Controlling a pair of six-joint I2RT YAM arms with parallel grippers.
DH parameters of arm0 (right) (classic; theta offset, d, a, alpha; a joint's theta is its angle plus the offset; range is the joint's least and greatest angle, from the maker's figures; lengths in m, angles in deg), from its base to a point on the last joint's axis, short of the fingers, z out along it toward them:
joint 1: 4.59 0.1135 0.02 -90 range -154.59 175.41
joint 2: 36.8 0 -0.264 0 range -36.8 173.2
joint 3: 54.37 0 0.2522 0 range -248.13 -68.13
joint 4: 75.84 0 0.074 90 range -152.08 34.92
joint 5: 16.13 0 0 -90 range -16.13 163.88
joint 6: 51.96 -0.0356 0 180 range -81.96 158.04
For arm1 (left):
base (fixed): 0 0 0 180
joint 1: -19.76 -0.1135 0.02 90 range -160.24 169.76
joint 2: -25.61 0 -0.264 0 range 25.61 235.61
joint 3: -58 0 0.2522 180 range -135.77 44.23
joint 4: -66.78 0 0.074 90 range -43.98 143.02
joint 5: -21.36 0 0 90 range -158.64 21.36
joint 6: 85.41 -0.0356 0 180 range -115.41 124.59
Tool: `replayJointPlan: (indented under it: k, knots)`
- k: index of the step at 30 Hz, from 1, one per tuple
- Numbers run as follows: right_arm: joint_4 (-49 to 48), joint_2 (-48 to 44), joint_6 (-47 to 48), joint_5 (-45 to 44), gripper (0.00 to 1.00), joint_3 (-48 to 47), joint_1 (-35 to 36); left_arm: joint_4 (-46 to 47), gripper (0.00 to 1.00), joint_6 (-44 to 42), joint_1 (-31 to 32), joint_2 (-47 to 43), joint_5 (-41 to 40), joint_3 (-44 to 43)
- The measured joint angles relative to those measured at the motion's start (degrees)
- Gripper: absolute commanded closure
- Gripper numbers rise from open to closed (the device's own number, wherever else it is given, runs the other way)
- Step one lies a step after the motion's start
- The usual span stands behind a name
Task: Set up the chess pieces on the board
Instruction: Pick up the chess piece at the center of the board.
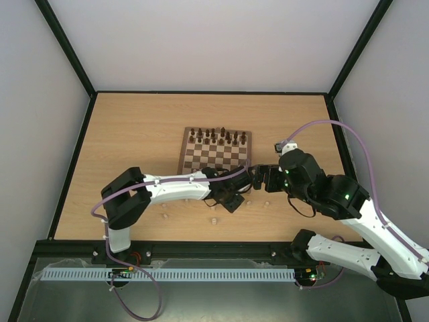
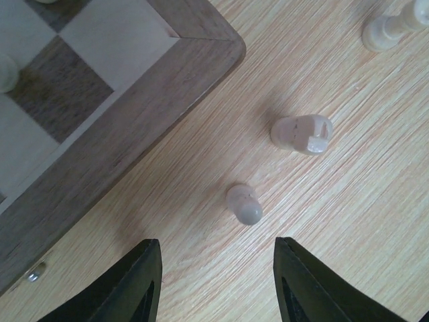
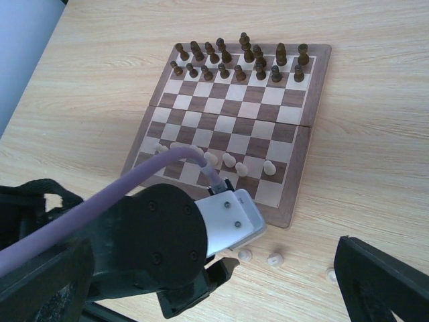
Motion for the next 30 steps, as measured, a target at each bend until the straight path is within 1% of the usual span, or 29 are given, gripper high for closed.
replayJointPlan:
  k: [10, 12, 26, 28, 30]
  knots:
    - [0.5, -0.9, 0.2, -0.3, 0.02, 0.0, 0.0, -0.1, 0.54, -0.9, 0.0, 4.4, 1.9, -1.9]
    - [0.5, -0.9, 0.2, -0.5, 0.01, 0.0, 0.0, 0.0, 0.56, -1.0, 0.0, 4.9, 2.2, -2.4]
    - [0.7, -1.0, 0.3, -1.4, 0.01, 0.1, 0.0, 0.0, 0.77, -1.4, 0.0, 7.5, 2.7, -4.0]
    - [0.9, -1.0, 0.2, -1.6, 0.01, 0.1, 0.0, 0.0, 0.82, -1.6, 0.0, 7.7, 2.7, -4.0]
    - [1.0, -1.0, 0.2, -1.7, 0.01, 0.1, 0.0, 0.0, 0.91, -1.7, 0.0, 7.8, 2.7, -4.1]
